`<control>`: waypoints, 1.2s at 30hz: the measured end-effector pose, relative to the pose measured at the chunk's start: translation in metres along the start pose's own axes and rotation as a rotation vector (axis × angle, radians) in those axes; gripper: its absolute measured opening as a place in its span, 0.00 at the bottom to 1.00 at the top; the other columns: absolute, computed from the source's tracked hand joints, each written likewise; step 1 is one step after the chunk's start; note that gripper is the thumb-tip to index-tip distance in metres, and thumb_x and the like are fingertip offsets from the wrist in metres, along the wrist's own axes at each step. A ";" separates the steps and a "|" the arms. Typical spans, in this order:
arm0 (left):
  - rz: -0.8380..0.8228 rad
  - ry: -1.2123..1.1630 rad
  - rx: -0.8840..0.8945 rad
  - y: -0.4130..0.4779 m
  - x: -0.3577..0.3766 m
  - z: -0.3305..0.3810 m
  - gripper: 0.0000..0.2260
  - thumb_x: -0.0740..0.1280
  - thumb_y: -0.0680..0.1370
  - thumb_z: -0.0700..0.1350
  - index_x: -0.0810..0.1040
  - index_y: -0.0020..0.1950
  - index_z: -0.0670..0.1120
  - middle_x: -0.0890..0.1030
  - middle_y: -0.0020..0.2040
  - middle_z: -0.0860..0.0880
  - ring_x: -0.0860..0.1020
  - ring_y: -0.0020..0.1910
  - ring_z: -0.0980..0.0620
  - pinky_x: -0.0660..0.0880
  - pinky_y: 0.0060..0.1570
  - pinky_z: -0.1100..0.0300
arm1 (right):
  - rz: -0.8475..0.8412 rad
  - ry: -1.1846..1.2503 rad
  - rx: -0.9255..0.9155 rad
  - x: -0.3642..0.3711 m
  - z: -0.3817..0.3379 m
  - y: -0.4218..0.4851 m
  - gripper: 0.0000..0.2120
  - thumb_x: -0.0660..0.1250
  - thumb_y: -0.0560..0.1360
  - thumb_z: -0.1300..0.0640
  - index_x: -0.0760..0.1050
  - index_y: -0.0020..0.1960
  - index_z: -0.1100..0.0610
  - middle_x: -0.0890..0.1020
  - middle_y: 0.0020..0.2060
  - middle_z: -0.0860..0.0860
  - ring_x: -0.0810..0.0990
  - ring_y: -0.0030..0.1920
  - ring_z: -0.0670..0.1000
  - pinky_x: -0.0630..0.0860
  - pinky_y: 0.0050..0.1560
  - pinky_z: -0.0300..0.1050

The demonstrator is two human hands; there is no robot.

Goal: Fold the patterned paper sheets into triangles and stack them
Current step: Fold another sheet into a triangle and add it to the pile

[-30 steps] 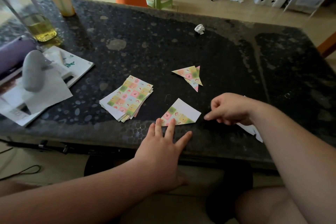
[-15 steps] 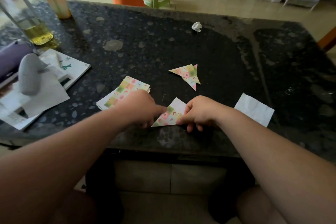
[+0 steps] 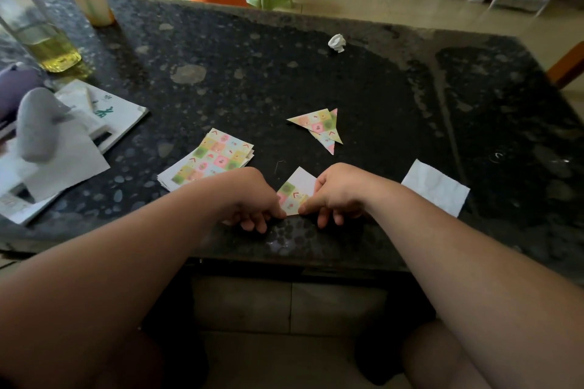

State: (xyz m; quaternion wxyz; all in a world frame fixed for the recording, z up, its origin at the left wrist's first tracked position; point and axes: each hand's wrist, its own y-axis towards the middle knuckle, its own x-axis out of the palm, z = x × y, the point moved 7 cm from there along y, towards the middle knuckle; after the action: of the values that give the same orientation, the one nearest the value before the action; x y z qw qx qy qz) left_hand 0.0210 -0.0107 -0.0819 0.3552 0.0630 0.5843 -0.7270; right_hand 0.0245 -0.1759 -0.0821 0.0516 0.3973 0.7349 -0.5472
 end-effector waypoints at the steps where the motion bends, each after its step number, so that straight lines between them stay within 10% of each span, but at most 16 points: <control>1: -0.014 -0.004 -0.012 0.000 -0.001 -0.003 0.13 0.73 0.78 0.50 0.78 0.41 0.42 0.82 0.29 0.47 0.74 0.22 0.52 0.64 0.31 0.62 | 0.001 0.001 0.001 0.000 0.000 0.000 0.12 0.77 0.74 0.49 0.77 0.46 0.55 0.88 0.36 0.52 0.75 0.23 0.48 0.66 0.30 0.42; 10: 0.004 0.060 -0.026 -0.008 -0.020 -0.029 0.15 0.72 0.79 0.50 0.79 0.42 0.40 0.85 0.32 0.48 0.78 0.21 0.53 0.66 0.22 0.66 | 0.001 -0.011 -0.008 -0.001 0.000 -0.001 0.12 0.77 0.74 0.49 0.79 0.49 0.55 0.88 0.36 0.52 0.75 0.24 0.47 0.68 0.31 0.43; 18: 0.065 0.049 0.083 -0.018 -0.022 -0.034 0.09 0.71 0.80 0.43 0.83 0.51 0.36 0.86 0.35 0.48 0.84 0.34 0.50 0.84 0.42 0.55 | 0.031 -0.084 -0.040 -0.002 -0.006 -0.005 0.11 0.77 0.76 0.51 0.79 0.51 0.55 0.88 0.36 0.52 0.78 0.26 0.47 0.72 0.32 0.42; 25: 0.075 -0.262 0.118 -0.022 -0.022 -0.036 0.15 0.77 0.75 0.49 0.80 0.50 0.38 0.85 0.35 0.42 0.84 0.31 0.46 0.80 0.30 0.55 | 0.026 -0.110 -0.027 -0.003 -0.010 -0.007 0.12 0.77 0.75 0.50 0.80 0.52 0.54 0.88 0.36 0.51 0.79 0.27 0.47 0.72 0.33 0.43; 36: 0.200 -0.131 0.196 -0.010 -0.012 -0.026 0.08 0.77 0.75 0.46 0.81 0.46 0.45 0.84 0.32 0.48 0.80 0.28 0.51 0.78 0.28 0.59 | 0.262 -0.291 -0.155 -0.009 -0.027 -0.025 0.21 0.81 0.68 0.44 0.76 0.55 0.48 0.79 0.50 0.46 0.79 0.49 0.48 0.82 0.54 0.50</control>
State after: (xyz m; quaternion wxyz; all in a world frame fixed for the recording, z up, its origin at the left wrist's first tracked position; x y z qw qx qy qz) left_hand 0.0156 0.0179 -0.0763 0.4552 0.1075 0.4771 -0.7441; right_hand 0.0247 -0.1602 -0.0479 0.2583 0.4012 0.7018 -0.5290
